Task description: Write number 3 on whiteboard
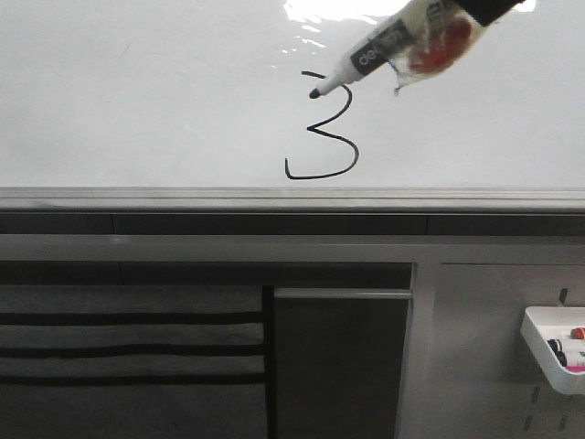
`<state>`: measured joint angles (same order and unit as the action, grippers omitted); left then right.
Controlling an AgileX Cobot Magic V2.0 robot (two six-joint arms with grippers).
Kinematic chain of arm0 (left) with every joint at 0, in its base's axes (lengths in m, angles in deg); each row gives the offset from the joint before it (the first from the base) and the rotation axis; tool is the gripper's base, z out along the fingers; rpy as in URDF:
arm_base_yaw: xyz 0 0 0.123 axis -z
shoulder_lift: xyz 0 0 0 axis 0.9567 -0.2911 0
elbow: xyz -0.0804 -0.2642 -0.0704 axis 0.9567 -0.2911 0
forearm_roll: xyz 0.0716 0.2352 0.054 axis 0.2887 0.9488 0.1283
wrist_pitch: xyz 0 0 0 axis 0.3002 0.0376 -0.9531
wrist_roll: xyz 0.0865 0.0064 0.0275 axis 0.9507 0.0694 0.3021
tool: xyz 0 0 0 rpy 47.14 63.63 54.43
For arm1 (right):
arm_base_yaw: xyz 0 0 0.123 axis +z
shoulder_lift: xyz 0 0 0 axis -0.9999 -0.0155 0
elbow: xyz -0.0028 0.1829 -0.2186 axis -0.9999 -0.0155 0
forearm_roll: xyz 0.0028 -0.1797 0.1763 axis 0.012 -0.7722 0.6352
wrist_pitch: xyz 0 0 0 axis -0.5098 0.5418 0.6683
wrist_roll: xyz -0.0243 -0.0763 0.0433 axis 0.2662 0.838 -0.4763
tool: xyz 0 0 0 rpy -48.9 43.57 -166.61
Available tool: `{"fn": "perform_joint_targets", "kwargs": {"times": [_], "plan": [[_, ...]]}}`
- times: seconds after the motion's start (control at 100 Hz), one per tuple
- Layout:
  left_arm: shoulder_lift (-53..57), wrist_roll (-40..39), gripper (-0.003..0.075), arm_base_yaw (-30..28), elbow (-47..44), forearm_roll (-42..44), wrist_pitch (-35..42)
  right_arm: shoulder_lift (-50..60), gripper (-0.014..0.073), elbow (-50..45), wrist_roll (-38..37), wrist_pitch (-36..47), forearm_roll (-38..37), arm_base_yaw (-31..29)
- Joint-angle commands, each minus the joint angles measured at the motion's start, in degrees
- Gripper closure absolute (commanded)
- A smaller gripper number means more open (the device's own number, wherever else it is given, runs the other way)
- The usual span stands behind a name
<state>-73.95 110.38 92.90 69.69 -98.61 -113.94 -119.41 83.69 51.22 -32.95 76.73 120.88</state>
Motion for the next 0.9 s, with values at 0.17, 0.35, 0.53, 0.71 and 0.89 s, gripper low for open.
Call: {"fn": "perform_joint_targets", "kwargs": {"times": [0.17,0.35,0.53,0.71,0.89], "plan": [[-2.7,4.9,0.03,2.2,2.2,-2.2,2.8,1.2,0.0609,0.8,10.8,4.1,0.9,0.2],[-4.1,14.9,0.03,11.4,5.1,-4.4,4.8,1.2,0.0609,0.8,14.0,7.3,0.9,2.0],[-7.7,19.9,0.03,21.6,6.0,-3.5,11.2,1.2,0.0609,0.8,16.9,11.0,0.9,5.5],[-11.8,19.9,0.03,27.3,6.0,-2.8,18.7,1.2,0.0609,0.8,18.0,11.7,0.9,7.7],[-15.2,20.6,0.03,30.5,6.0,-2.8,21.1,1.2,0.0609,0.8,18.0,12.3,0.9,7.8]]}}
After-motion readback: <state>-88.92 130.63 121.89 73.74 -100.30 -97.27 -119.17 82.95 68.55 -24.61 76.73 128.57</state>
